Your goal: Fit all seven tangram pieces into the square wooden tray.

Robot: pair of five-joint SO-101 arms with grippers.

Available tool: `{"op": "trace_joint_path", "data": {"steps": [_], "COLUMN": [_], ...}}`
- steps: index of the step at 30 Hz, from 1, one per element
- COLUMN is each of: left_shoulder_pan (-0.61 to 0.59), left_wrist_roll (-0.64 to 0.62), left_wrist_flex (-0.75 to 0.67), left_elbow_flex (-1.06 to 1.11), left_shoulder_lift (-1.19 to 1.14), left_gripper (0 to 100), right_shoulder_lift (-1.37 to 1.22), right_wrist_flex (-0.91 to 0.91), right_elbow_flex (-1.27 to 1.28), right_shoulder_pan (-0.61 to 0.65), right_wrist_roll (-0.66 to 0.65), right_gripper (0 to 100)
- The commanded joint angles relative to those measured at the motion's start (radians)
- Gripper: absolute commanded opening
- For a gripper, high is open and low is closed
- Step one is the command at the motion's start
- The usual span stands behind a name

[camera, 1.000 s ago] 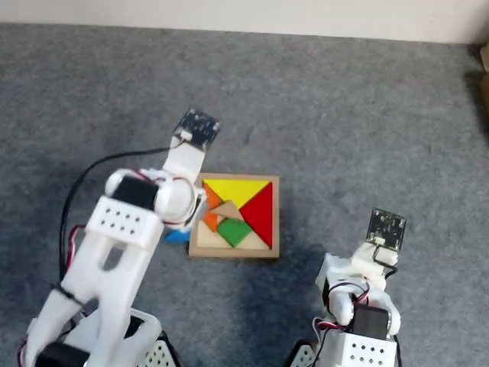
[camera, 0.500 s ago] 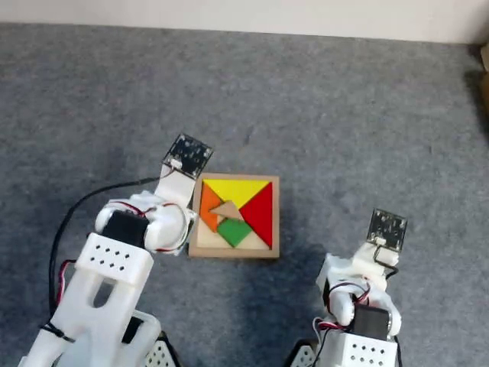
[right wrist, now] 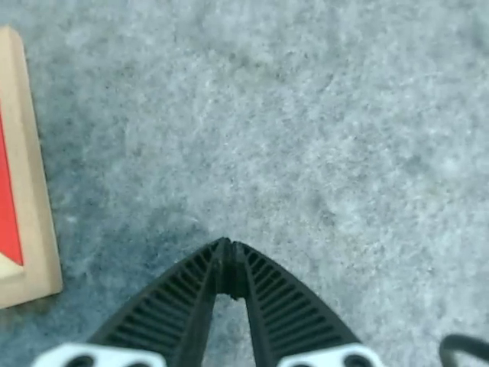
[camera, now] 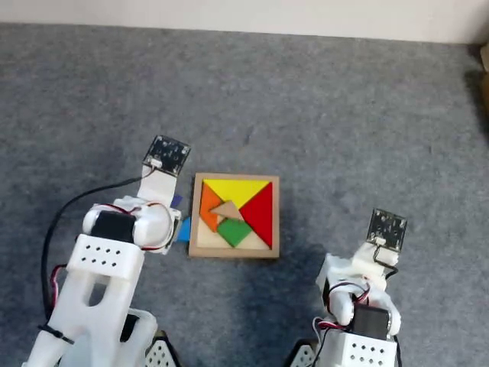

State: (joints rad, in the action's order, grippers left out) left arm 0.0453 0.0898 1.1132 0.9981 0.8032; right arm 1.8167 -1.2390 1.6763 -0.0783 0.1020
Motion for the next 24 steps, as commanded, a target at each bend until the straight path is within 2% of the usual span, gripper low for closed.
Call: {"op": "trace_joint_path", "data": {"steps": [1, 13, 19, 24], "left_shoulder_pan": [-0.013, 0.002, 0.101, 0.136], "left_wrist_roll": [-0.011, -0.005, -0.003, -0.003], "left_wrist_flex": [-0.009, -0.028, -0.052, -0.077], "left_elbow_flex": [0.001, 0.073, 0.105, 0.107], "left_shoulder_lift": [0.025, 0.025, 0.025, 0.024], "left_gripper": [11, 11, 4, 4], "right_shoulder_lift": [0.012, 0.012, 0.012, 0.012], "right_wrist_flex": [-0.007, -0.007, -0.007, -0.007], "right_elbow_flex": [0.088, 0.088, 0.088, 0.088], "right_shoulder_pan": [-0.007, -0.007, -0.007, -0.007], "right_wrist_roll": [0.011, 0.011, 0.011, 0.011], "right_gripper": [0.5, 0.5, 0.5, 0.5]}}
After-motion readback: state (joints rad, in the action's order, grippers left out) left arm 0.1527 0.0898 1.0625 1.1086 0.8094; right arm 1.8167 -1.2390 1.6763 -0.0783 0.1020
